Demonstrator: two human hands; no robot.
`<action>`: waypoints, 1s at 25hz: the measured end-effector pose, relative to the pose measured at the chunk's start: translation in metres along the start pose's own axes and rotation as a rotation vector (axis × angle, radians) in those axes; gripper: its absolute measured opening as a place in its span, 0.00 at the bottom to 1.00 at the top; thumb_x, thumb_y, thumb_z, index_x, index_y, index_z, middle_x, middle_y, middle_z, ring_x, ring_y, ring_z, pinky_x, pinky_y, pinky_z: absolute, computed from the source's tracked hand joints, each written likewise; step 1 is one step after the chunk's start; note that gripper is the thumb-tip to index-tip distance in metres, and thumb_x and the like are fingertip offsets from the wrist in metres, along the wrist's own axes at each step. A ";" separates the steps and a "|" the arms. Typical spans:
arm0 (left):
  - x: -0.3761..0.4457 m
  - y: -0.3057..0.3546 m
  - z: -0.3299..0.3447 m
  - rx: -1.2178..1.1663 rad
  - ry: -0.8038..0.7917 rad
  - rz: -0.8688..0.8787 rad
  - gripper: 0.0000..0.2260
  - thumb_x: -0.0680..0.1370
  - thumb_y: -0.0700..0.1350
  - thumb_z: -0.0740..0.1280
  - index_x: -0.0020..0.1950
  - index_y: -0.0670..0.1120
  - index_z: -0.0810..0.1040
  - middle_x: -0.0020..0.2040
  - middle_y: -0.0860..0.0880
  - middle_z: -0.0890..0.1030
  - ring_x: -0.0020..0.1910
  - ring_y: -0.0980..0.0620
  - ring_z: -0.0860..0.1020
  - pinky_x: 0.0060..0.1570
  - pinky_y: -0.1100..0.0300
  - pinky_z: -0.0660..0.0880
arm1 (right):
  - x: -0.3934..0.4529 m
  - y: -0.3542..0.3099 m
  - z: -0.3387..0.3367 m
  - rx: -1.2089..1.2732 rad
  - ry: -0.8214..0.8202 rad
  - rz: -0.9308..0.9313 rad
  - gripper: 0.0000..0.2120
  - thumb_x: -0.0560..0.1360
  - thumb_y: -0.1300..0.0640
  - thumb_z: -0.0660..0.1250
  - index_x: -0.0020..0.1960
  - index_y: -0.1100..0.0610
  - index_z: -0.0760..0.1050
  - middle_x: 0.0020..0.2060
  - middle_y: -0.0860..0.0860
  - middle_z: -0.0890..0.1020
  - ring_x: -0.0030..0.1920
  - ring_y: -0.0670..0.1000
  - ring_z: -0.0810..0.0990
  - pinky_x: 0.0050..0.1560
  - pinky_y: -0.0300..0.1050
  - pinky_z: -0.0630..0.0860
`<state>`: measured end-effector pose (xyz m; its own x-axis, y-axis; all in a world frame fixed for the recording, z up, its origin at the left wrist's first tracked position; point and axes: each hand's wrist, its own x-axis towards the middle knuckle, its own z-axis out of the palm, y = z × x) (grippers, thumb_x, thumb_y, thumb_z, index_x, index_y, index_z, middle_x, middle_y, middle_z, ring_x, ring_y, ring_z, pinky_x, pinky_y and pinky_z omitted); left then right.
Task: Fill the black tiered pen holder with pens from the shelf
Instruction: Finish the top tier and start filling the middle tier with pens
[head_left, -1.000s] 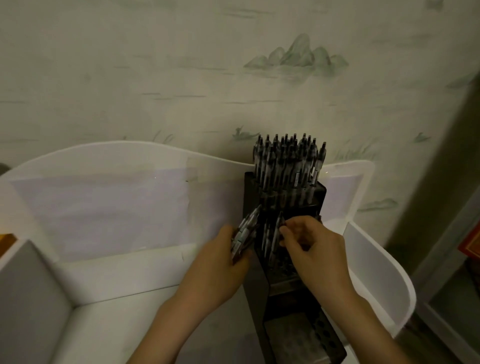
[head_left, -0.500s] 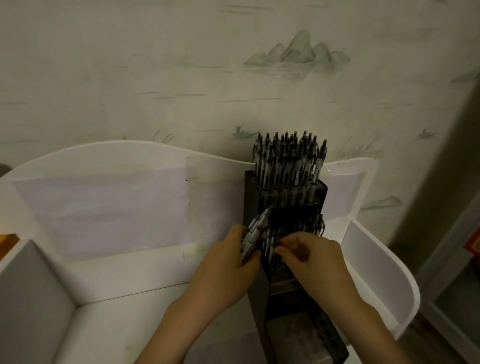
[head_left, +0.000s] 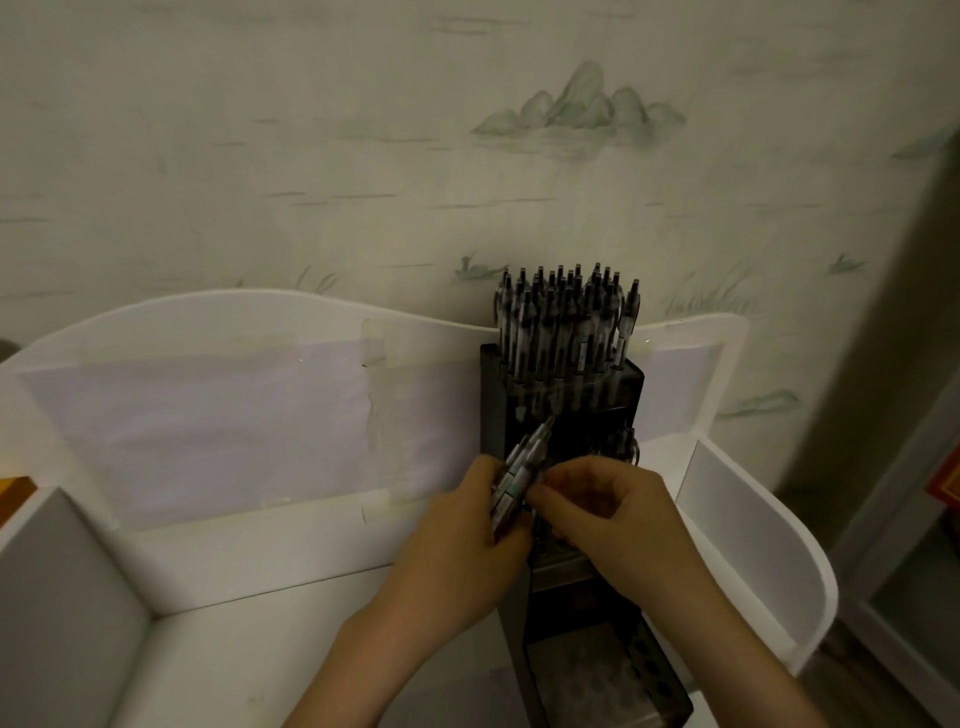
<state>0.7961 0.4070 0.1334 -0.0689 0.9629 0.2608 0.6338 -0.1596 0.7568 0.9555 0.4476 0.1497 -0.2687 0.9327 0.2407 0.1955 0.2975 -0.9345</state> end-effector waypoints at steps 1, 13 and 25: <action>0.000 0.000 0.001 -0.002 -0.005 -0.001 0.07 0.76 0.48 0.66 0.48 0.56 0.68 0.36 0.52 0.79 0.33 0.58 0.77 0.29 0.59 0.72 | 0.000 0.001 0.000 0.020 -0.027 0.031 0.02 0.72 0.54 0.73 0.43 0.47 0.83 0.36 0.42 0.85 0.37 0.40 0.83 0.37 0.31 0.77; 0.008 0.006 -0.005 -0.016 -0.002 0.046 0.05 0.75 0.43 0.66 0.45 0.52 0.70 0.35 0.55 0.77 0.29 0.62 0.73 0.26 0.71 0.67 | 0.010 -0.009 -0.007 0.357 0.050 0.059 0.04 0.76 0.61 0.69 0.46 0.56 0.83 0.39 0.52 0.87 0.41 0.53 0.86 0.41 0.40 0.82; 0.006 -0.003 -0.016 -0.011 0.024 0.018 0.08 0.78 0.40 0.63 0.42 0.51 0.68 0.30 0.60 0.74 0.27 0.64 0.71 0.26 0.72 0.64 | 0.013 0.010 -0.025 -0.248 0.306 -0.315 0.04 0.75 0.55 0.70 0.49 0.47 0.80 0.39 0.38 0.83 0.42 0.39 0.82 0.43 0.27 0.76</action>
<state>0.7814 0.4100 0.1425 -0.0760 0.9545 0.2882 0.6264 -0.1792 0.7587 0.9771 0.4682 0.1500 -0.0692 0.7961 0.6011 0.3776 0.5787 -0.7229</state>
